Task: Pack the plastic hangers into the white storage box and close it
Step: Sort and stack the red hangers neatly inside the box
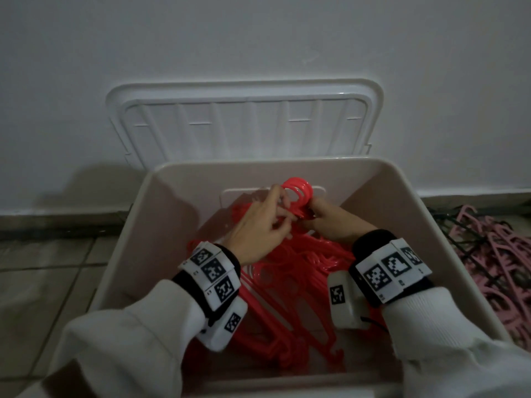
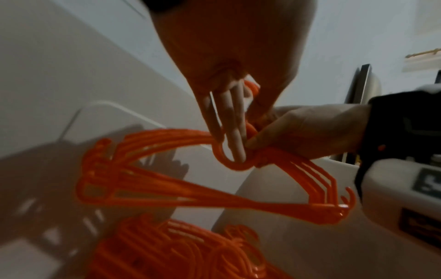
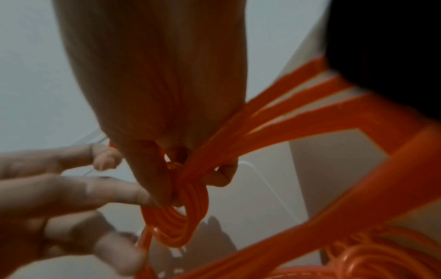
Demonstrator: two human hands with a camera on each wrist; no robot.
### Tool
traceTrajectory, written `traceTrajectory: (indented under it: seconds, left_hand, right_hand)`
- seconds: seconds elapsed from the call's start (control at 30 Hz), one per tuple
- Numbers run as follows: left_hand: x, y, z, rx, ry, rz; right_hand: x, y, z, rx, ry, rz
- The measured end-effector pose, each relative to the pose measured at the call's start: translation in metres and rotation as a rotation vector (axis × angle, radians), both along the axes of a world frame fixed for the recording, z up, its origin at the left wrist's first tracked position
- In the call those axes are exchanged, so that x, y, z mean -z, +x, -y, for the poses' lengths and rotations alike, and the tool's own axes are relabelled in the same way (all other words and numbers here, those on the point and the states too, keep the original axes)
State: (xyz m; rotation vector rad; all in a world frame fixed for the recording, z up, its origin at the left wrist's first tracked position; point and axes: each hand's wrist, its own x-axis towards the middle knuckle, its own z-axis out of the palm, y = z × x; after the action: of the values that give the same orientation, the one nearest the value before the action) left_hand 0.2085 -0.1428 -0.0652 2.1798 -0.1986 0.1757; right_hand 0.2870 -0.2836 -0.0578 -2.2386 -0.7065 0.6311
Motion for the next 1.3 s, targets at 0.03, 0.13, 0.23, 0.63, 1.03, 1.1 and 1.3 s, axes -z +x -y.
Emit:
traceTrajectory:
  seconds: [0.03,0.13,0.23,0.63,1.03,1.1,1.3]
  left_hand:
    - [-0.001,0.001,-0.002,0.004,0.046,0.001]
    - [-0.003,0.005,-0.006,-0.129,0.313,0.149]
    - [0.005,0.008,-0.011,-0.241,0.529,0.069]
    - [0.083,0.017,-0.028,0.128,0.900,-0.507]
    - [0.043,0.027,-0.041,0.182,0.585,-0.528]
    - [0.033,0.030,-0.042,0.171,0.509,-0.501]
    - [-0.002,0.032,-0.041,0.074,0.249,-0.368]
  right_hand:
    - [0.000,0.000,0.000,0.015,0.014,-0.004]
    - [-0.001,0.002,0.000,0.073,0.076,0.011]
    - [0.001,0.008,0.006,0.196,0.079,0.048]
    - [-0.009,0.006,0.009,0.282,-0.082,0.250]
    - [-0.005,0.006,0.008,0.229,-0.038,0.239]
    - [-0.002,0.008,0.008,0.225,-0.021,0.216]
    - [-0.004,0.002,0.003,0.145,0.155,0.048]
